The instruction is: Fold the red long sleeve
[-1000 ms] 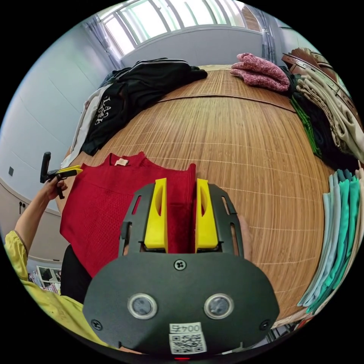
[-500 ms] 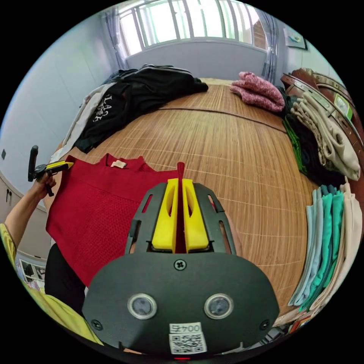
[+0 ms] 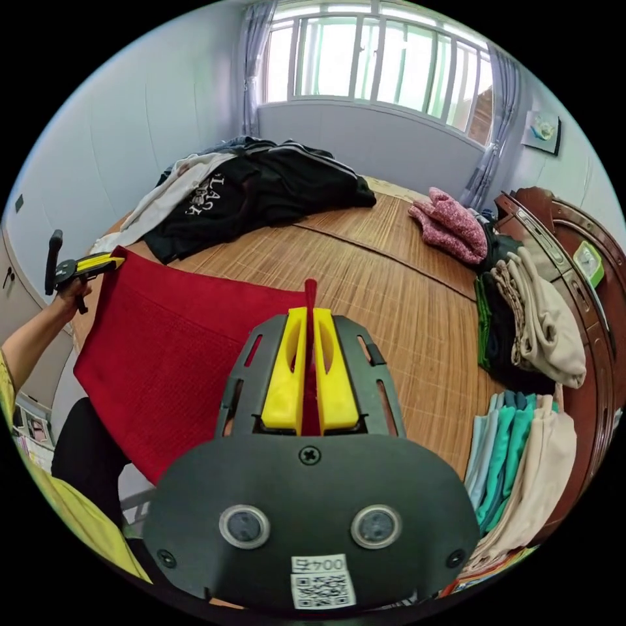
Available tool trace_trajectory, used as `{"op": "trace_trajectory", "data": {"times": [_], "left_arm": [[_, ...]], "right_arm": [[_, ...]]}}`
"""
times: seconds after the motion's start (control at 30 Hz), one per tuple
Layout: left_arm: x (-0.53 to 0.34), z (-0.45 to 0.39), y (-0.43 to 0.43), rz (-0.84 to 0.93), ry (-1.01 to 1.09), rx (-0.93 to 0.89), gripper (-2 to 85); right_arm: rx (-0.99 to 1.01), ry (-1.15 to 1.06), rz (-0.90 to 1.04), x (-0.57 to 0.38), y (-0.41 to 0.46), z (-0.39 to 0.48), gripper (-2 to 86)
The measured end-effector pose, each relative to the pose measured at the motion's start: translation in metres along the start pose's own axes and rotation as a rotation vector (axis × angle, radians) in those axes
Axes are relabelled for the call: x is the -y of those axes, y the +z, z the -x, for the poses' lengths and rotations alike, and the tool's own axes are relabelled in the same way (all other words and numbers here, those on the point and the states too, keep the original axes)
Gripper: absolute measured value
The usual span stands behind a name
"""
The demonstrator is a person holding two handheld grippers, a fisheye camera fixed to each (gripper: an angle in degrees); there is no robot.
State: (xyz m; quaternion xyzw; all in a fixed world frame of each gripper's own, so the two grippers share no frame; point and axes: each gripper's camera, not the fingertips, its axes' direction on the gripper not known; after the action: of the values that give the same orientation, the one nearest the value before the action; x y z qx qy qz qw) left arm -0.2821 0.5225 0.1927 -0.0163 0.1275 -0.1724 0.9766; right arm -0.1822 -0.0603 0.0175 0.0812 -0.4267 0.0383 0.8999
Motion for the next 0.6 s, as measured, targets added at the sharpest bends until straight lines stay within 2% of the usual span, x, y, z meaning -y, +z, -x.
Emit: {"op": "trace_trajectory", "data": {"times": [0.17,0.37,0.5,0.6], "left_arm": [[-0.012,-0.022,0.051,0.097,0.017,0.046,2.5],[-0.025,-0.037,0.092,0.214,0.063,0.106,4.2],[-0.032,-0.012,0.087,0.194,-0.054,0.007,6.6],[-0.044,0.011,0.057,0.107,-0.118,-0.082,7.1]], "right_arm": [[-0.016,0.062,0.173,-0.003,0.071,-0.004,0.6],[-0.097,0.113,0.253,-0.018,0.100,0.002,3.8],[-0.086,0.204,0.219,-0.024,0.078,-0.013,8.0],[0.053,0.287,0.129,-0.037,0.026,-0.034,7.6]]}}
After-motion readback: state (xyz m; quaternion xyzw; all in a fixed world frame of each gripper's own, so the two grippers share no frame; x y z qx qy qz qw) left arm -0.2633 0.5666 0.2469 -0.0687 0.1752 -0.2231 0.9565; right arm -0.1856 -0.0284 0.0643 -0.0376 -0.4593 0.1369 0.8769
